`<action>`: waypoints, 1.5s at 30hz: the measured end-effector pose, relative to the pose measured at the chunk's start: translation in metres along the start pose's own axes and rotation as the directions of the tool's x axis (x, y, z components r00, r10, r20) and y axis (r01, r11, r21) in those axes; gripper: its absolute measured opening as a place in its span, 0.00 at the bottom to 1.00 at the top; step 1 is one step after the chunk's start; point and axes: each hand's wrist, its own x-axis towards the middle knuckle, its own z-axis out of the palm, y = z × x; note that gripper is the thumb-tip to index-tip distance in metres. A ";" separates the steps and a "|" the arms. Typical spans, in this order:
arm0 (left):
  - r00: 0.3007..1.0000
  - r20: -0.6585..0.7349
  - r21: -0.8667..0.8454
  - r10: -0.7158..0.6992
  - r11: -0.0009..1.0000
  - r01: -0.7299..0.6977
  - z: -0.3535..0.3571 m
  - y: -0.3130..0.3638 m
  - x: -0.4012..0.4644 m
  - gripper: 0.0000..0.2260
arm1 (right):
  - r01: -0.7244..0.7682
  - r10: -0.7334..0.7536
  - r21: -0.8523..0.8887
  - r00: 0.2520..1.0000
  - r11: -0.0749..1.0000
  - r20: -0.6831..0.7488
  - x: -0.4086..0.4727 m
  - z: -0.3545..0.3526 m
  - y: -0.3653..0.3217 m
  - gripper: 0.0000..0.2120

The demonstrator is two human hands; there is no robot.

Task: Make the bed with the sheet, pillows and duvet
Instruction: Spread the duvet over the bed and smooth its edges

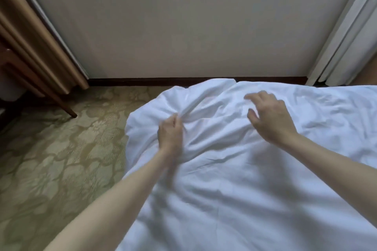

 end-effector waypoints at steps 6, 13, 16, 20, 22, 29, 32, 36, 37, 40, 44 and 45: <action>0.859 0.322 -0.017 0.397 0.910 -0.415 -0.006 -0.035 -0.136 0.11 | -0.045 0.074 0.368 0.995 0.929 -0.064 0.036 -0.004 -0.045 0.20; 0.728 0.527 0.047 0.437 0.841 -0.539 -0.006 -0.038 -0.166 0.11 | -0.106 0.087 -0.009 0.767 0.994 0.636 0.031 0.039 -0.098 0.60; 0.732 0.625 0.088 0.272 0.907 -0.412 -0.009 -0.026 -0.162 0.18 | -0.093 0.126 -0.086 0.642 0.992 0.757 0.015 0.063 -0.100 0.56; 0.766 0.642 0.253 -0.036 0.953 -0.167 -0.012 -0.010 -0.156 0.17 | 0.005 0.082 -0.116 0.681 0.993 0.728 -0.007 0.058 -0.093 0.29; 0.781 0.606 0.347 -0.151 0.934 -0.089 -0.014 -0.002 -0.155 0.15 | 0.106 -0.015 -0.097 0.749 0.990 0.662 -0.024 0.034 -0.091 0.12; 0.946 0.171 -0.068 -0.276 0.954 0.290 -0.062 0.067 -0.080 0.17 | 0.400 -0.380 0.096 0.908 0.911 -0.173 0.041 -0.108 -0.128 0.17; 0.999 0.023 -0.026 -0.046 0.999 0.046 -0.097 0.118 -0.006 0.19 | 0.496 -0.425 0.099 0.817 0.863 -0.390 0.096 -0.157 -0.158 0.18; 0.990 0.060 0.273 0.131 0.951 -0.142 -0.108 0.124 0.069 0.24 | 0.282 -0.276 -0.024 0.913 0.959 -0.300 0.145 -0.167 -0.149 0.25; 0.983 0.153 0.364 0.103 0.919 -0.152 -0.104 0.114 0.085 0.26 | 0.175 -0.189 -0.118 0.975 0.977 -0.116 0.149 -0.161 -0.137 0.29; 0.916 0.400 0.384 -0.019 0.911 -0.149 -0.094 0.087 0.103 0.26 | 0.129 -0.026 -0.357 0.960 0.925 0.278 0.129 -0.121 -0.103 0.35; 0.942 0.336 0.309 -0.028 0.948 -0.082 -0.093 0.053 0.087 0.19 | 0.169 -0.009 -0.353 0.911 0.920 0.412 0.085 -0.063 -0.078 0.31; 0.943 0.331 0.336 -0.023 0.937 -0.095 -0.094 0.049 0.079 0.16 | 0.159 -0.015 -0.337 0.919 0.928 0.393 0.076 -0.053 -0.077 0.29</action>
